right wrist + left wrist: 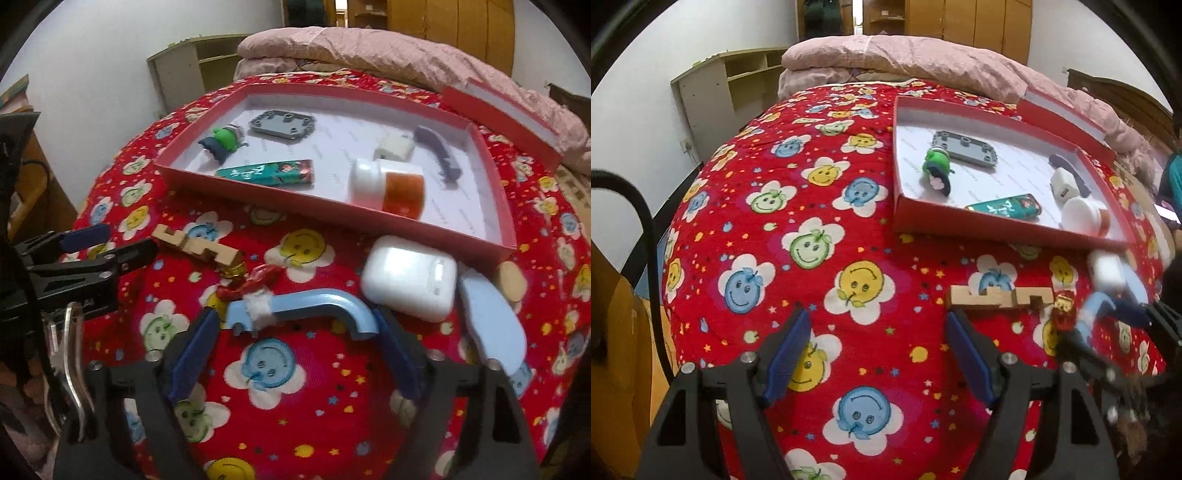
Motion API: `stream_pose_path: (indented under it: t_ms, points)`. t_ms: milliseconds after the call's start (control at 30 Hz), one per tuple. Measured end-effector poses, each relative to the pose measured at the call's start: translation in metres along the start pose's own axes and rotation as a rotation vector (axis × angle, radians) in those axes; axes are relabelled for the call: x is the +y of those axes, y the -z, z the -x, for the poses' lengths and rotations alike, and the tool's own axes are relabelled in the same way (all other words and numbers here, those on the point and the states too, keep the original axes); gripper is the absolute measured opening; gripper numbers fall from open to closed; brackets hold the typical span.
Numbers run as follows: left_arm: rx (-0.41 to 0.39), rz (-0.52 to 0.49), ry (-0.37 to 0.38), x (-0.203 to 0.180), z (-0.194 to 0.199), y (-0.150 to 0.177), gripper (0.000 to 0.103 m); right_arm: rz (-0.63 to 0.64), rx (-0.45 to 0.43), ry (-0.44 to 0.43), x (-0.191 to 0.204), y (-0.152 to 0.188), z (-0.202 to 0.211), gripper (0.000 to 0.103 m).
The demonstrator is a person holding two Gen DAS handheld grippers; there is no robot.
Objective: Organize rigid objects
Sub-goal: 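Grasp the light blue bent handle with the right gripper while the left gripper grasps the wooden block piece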
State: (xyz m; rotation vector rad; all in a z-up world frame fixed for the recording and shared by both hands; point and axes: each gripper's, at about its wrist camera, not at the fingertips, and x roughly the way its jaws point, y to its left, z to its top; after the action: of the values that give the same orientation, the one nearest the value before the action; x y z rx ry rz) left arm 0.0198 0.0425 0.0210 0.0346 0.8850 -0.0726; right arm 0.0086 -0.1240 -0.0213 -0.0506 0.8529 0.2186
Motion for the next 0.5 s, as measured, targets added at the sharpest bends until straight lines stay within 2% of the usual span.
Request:
stream_pose_path:
  t_ms: [67, 167, 267, 500]
  points:
    - [-0.002, -0.008, -0.009, -0.003, -0.001, 0.000, 0.080, -0.014, -0.004, -0.007, -0.003, 0.000, 0.001, 0.076]
    - [-0.005, -0.014, -0.016, -0.006, -0.001, 0.001, 0.080, -0.041, -0.008, 0.030, -0.009, 0.002, 0.004, 0.076]
    - [-0.001, -0.008, -0.012, -0.006, -0.001, 0.000, 0.080, -0.065, -0.002, 0.017, -0.017, 0.006, 0.009, 0.076]
    - [0.007, -0.015, 0.092, -0.021, 0.004, -0.001, 0.080, -0.084, 0.027, 0.033, -0.035, 0.024, 0.020, 0.076]
